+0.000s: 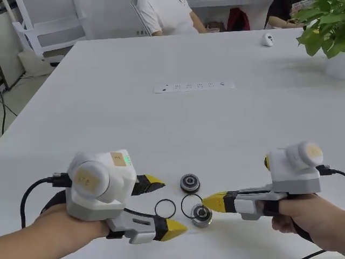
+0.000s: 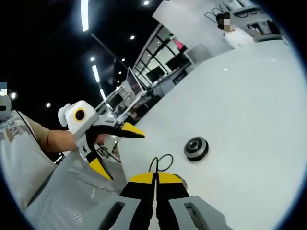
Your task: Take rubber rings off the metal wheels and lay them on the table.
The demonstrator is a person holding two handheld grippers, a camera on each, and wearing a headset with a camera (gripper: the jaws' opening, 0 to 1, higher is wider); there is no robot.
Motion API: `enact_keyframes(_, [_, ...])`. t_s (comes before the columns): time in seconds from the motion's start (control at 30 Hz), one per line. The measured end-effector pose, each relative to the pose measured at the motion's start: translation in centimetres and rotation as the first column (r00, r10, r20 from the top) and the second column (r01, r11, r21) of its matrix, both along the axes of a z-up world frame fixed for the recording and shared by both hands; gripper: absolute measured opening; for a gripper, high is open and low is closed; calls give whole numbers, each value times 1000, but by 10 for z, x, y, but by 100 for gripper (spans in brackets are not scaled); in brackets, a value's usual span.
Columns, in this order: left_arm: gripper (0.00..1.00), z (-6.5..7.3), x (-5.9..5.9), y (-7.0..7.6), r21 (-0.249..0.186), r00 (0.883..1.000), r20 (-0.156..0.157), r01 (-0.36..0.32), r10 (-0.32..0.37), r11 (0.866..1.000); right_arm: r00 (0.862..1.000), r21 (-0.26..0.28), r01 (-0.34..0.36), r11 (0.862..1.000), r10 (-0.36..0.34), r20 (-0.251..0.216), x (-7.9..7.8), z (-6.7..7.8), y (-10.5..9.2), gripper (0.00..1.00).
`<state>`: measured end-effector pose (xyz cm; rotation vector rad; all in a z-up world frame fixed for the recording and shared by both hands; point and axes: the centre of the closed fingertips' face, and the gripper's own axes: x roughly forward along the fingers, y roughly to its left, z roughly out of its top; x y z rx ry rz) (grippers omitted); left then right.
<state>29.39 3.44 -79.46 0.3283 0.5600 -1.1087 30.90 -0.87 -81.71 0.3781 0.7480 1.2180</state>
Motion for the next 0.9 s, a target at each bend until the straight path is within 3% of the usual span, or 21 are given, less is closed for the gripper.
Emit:
enact_keyframes(0.13, [64, 1, 1, 10, 7, 1000, 9, -6, 6, 1000, 1000, 1, -13, 1000, 13, 8, 2, 5, 5, 0])
enact_keyframes(0.5, [68, 18, 7, 33, -36, 997, 22, -72, 73, 997, 999, 1, -42, 999, 42, 26, 12, 13, 25, 0])
enact_keyframes(0.9, [70, 17, 4, 53, -48, 992, 16, -121, 122, 991, 998, -31, -58, 998, 59, 28, 22, 6, 45, 0])
